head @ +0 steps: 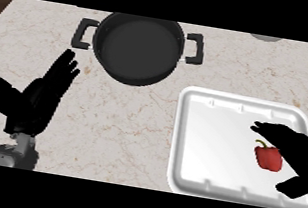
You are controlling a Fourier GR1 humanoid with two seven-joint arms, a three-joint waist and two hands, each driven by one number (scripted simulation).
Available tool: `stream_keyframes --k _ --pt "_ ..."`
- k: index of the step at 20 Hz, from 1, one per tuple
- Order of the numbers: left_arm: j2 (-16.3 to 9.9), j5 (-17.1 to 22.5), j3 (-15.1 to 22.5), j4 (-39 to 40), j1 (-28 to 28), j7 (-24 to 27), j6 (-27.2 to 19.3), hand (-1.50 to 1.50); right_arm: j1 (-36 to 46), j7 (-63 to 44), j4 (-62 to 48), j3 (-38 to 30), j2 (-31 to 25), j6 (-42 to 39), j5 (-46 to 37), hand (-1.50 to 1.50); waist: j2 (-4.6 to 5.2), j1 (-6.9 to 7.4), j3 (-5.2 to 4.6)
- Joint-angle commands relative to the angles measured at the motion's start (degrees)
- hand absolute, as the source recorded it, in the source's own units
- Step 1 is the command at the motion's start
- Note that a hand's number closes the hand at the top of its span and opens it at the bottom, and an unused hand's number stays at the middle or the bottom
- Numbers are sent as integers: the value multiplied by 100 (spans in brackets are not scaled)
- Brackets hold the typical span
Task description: Pick the bell pepper from the tray and place it in the pot
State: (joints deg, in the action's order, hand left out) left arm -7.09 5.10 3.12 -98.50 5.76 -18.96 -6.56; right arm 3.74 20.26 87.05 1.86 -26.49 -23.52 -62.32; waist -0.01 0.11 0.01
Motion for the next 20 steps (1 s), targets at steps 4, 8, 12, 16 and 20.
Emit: stream_keyframes --k 4,8,12,16,20 --pt "137 -148 -33 413 223 207 18 0 178 695 -75 33 131 272 114 150 3 -9 -1" --pt "93 -168 -135 154 48 124 108 0 168 516 50 160 409 257 -104 150 -1 -7 -1" --pt "26 -41 -195 100 80 -9 142 0 144 -1328 244 161 1497 31 -292 150 -13 -43 -12" --pt "48 -89 -114 21 -61 85 151 0 169 -3290 -63 -325 2589 267 -403 150 -13 -11 -37" --pt "128 -79 -44 168 189 8 153 0 551 -5099 113 319 2624 662 -308 150 10 109 -18"
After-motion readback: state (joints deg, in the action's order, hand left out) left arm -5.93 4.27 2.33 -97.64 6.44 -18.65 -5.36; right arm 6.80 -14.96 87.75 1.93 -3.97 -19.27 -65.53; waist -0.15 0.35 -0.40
